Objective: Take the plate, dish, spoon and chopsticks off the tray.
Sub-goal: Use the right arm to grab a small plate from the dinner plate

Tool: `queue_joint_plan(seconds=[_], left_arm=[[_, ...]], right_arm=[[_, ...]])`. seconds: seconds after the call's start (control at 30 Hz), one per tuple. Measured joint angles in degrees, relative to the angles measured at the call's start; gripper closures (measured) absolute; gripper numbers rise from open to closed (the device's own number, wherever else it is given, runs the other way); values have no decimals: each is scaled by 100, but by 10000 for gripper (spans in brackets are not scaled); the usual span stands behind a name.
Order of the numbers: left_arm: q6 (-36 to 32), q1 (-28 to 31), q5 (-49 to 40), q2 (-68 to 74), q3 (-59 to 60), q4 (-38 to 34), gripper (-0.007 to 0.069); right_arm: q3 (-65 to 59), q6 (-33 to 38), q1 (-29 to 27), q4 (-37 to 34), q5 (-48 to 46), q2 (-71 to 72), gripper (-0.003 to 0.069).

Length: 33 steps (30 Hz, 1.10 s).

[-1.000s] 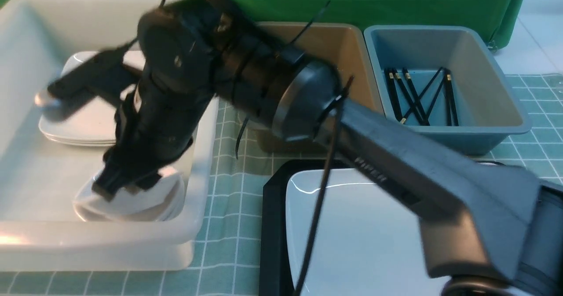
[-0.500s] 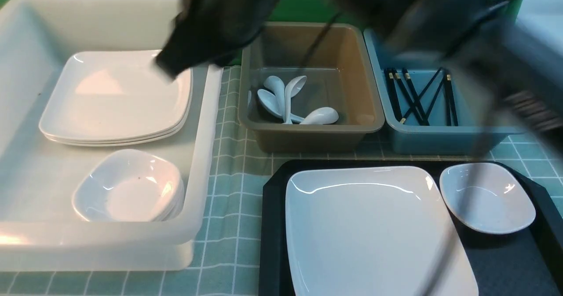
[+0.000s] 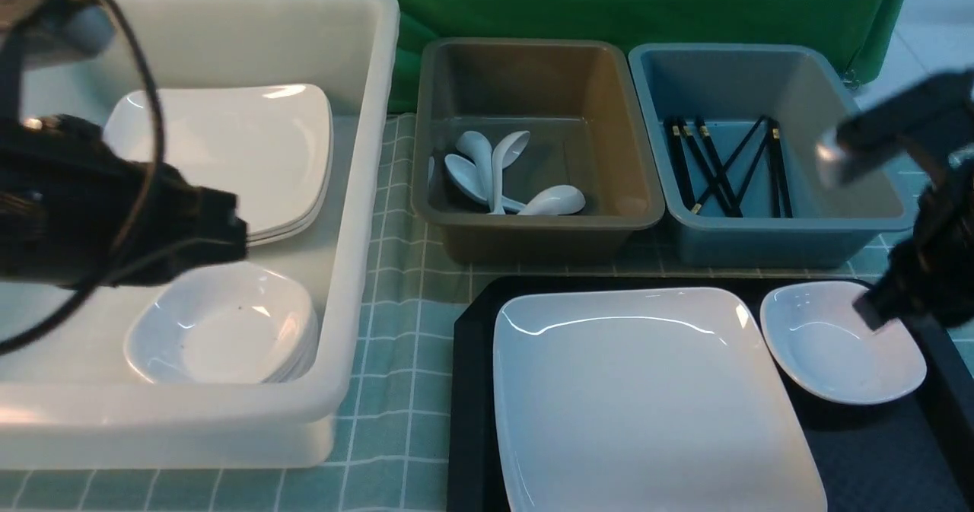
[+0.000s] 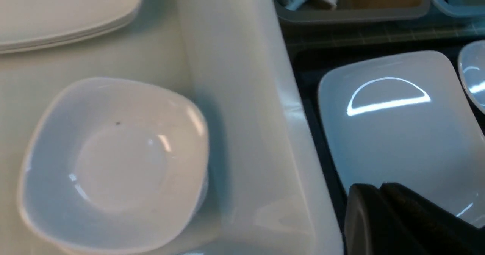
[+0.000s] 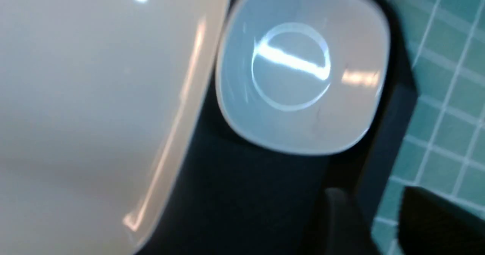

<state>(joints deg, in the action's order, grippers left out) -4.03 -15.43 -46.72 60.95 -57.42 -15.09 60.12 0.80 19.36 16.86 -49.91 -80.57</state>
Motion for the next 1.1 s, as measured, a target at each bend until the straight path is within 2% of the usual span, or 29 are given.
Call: queue_joint_plan(seconds=[0.03, 0.07, 0.13, 0.2, 0.63, 0.7, 0.77, 0.83, 0.93, 0.97, 1.1], left_arm=[[-5, -41, 13, 55, 0, 0, 614], [-5, -433, 103, 311, 5, 0, 614], [18, -687, 117, 551, 5, 7, 614], [109, -914, 105, 768, 11, 7, 614], [403, -1017, 23, 880, 11, 428, 614], [403, -1017, 23, 880, 11, 433, 614], [403, -1017, 20, 880, 11, 446, 614], [437, -1017, 20, 880, 11, 446, 614], [437, -1017, -7, 880, 11, 446, 614], [442, -1017, -7, 880, 11, 446, 614], [442, -1017, -17, 880, 11, 446, 614]], right_arm=[[-126, 0, -34, 0, 110, -5, 321], [-569, 0, -103, -24, 553, -98, 190], [-809, 0, -120, -41, 924, -239, 119], [-892, 0, -127, -35, 1165, -510, 85], [-905, 53, -139, 570, 2012, -1602, 99], [-905, 141, -139, 623, 2093, -1691, 123], [-905, 159, -139, 659, 2135, -1762, 181], [-905, 165, -139, 666, 2210, -1784, 270], [-890, 229, -112, 740, 2449, -1777, 458], [-875, 251, -90, 797, 2491, -1763, 492], [-857, 275, -64, 877, 2441, -1702, 514]])
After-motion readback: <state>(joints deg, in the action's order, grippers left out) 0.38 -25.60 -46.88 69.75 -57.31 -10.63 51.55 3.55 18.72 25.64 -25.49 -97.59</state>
